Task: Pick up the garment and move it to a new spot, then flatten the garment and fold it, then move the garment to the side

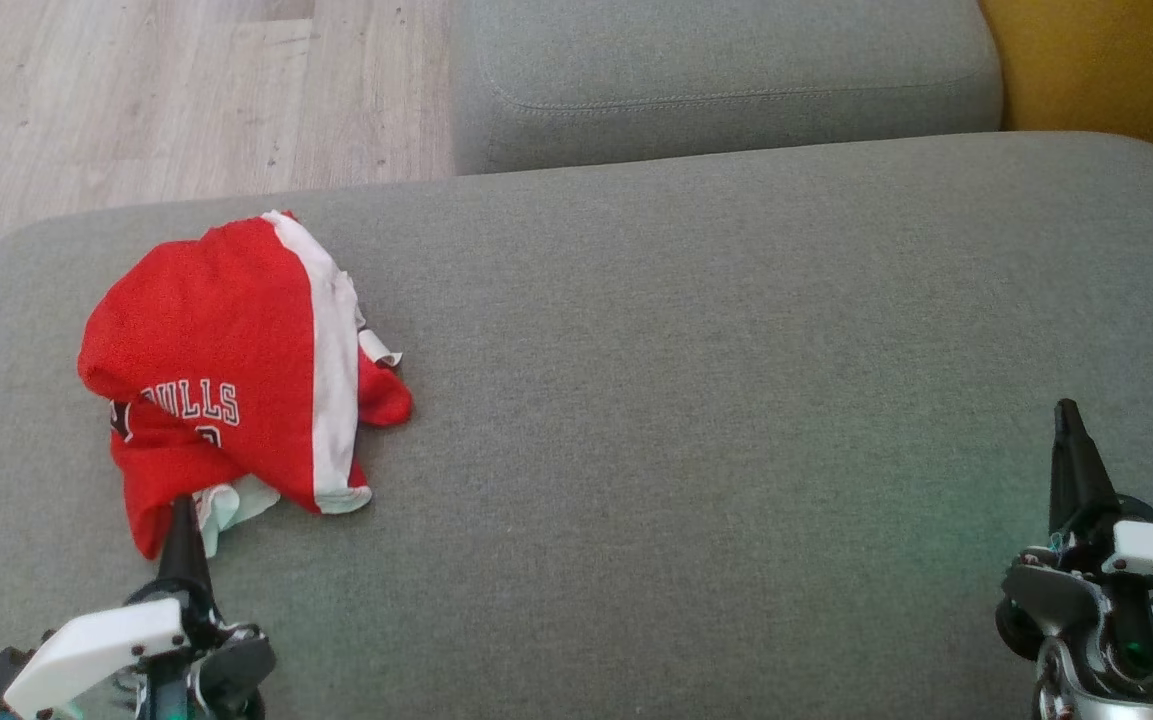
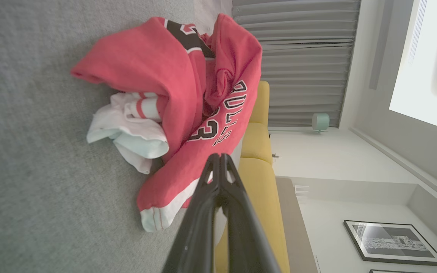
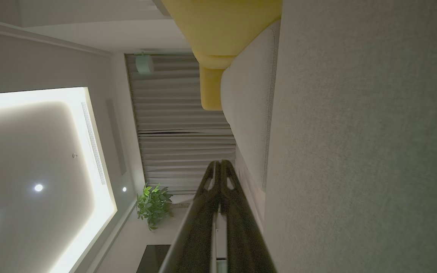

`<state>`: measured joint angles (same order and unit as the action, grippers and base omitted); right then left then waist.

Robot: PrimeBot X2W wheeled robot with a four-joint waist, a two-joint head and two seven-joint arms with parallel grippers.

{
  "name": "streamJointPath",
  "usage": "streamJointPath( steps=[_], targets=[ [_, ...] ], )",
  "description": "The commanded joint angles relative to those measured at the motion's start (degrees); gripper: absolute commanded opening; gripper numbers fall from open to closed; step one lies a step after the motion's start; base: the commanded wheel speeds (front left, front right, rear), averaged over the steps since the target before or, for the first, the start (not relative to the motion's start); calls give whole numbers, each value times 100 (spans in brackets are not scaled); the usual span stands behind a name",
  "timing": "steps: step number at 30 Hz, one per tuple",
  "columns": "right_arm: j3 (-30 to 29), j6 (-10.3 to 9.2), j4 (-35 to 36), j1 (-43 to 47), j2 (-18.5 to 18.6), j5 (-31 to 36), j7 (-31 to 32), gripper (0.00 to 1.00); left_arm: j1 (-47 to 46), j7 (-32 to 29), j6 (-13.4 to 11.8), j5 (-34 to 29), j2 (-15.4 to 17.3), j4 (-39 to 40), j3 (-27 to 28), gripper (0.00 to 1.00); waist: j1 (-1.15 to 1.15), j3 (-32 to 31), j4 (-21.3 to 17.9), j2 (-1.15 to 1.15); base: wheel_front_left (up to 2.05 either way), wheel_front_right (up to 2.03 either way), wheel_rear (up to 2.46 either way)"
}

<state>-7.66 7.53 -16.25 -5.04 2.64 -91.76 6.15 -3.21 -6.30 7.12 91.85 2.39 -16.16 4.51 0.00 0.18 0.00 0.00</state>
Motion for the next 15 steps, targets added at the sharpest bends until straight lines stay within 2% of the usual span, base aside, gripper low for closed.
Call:
streamJointPath(
  steps=[1,6,7,10,15],
  targets=[
    [117,-4,223,-114,23,-43,32,0,-298,-16,36,34,49,213,198,0,0,0,0,0,0,0,0],
    [117,-4,223,-114,23,-43,32,0,-298,-16,36,34,49,213,198,0,0,0,0,0,0,0,0],
    [0,0,-2,0,0,0,0,100,0,0,-1,0,0,-2,-1,100,0,0,0,0,0,0,0],
    [16,0,-216,56,-13,5,-7,100,79,7,-6,-4,-15,-208,-21,100,0,0,0,0,0,0,0],
    [92,0,-157,90,-12,68,-91,100,117,92,-5,-46,-13,-153,-59,100,0,-30,-7,0,0,0,0]
  ],
)
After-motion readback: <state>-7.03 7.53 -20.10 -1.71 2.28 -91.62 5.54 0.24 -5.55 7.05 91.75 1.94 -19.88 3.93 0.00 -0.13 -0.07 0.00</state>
